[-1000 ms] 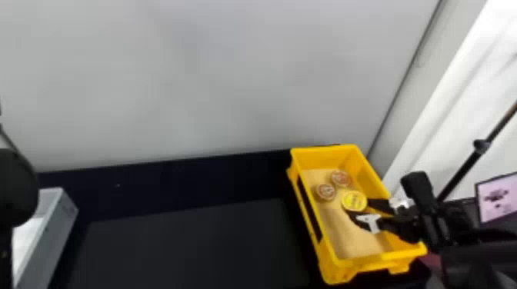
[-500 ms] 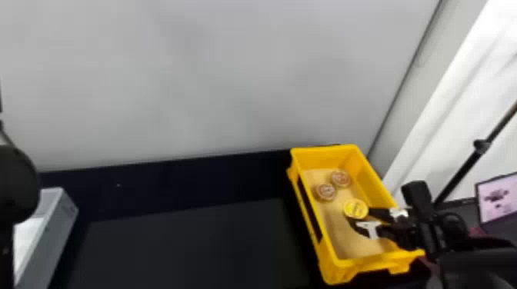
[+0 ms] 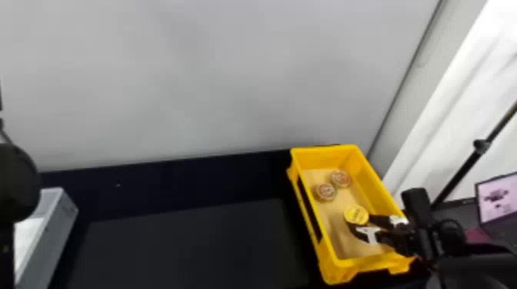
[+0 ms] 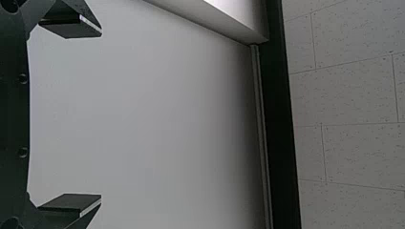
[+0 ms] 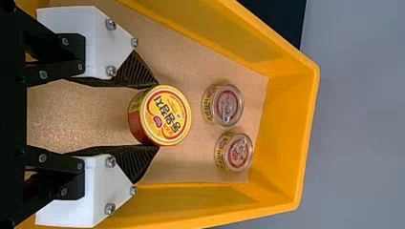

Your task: Pick up the round yellow can and place it in the yellow rectangular box

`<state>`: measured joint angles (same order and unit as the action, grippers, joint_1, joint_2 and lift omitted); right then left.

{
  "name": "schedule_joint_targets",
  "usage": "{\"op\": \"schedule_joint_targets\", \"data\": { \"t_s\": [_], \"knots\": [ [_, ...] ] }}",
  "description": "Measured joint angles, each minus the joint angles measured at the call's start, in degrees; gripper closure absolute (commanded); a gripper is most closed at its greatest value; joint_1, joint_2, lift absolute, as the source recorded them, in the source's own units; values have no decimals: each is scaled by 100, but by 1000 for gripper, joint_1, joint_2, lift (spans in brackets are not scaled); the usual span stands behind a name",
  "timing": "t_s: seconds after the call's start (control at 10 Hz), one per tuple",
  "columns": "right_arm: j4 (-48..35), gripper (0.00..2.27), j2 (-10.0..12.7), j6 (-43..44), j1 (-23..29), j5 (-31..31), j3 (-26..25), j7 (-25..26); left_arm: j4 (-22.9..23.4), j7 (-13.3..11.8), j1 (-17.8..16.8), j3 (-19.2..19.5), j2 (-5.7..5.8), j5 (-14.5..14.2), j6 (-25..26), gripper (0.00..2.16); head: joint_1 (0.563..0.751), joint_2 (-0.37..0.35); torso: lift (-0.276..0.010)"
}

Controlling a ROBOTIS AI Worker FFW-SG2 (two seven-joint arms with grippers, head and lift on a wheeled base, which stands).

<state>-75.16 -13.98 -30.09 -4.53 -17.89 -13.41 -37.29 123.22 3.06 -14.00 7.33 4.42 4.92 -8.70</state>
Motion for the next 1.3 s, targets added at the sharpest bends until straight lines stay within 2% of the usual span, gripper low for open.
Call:
{"op": "schedule_joint_targets", "data": {
  "t_s": [0.3, 0.7, 1.1, 1.3],
  "knots": [
    [38, 678, -20, 23, -32, 67, 8, 13, 0, -6, -14, -12, -7, 0, 3, 65, 694, -78, -5],
    [43, 98, -52, -12, -22, 210, 41, 130, 0, -15, -15, -2, -11, 0, 8, 65, 694, -78, -5],
    [-52, 91, -61, 18, -3, 316, 66, 155, 8, -27, -13, 13, -10, 0, 9, 65, 694, -78, -5],
    [-574, 91, -60, 131, 71, 417, 114, 229, 10, -38, -3, 26, -3, 3, 10, 65, 694, -78, -5]
  ]
}}
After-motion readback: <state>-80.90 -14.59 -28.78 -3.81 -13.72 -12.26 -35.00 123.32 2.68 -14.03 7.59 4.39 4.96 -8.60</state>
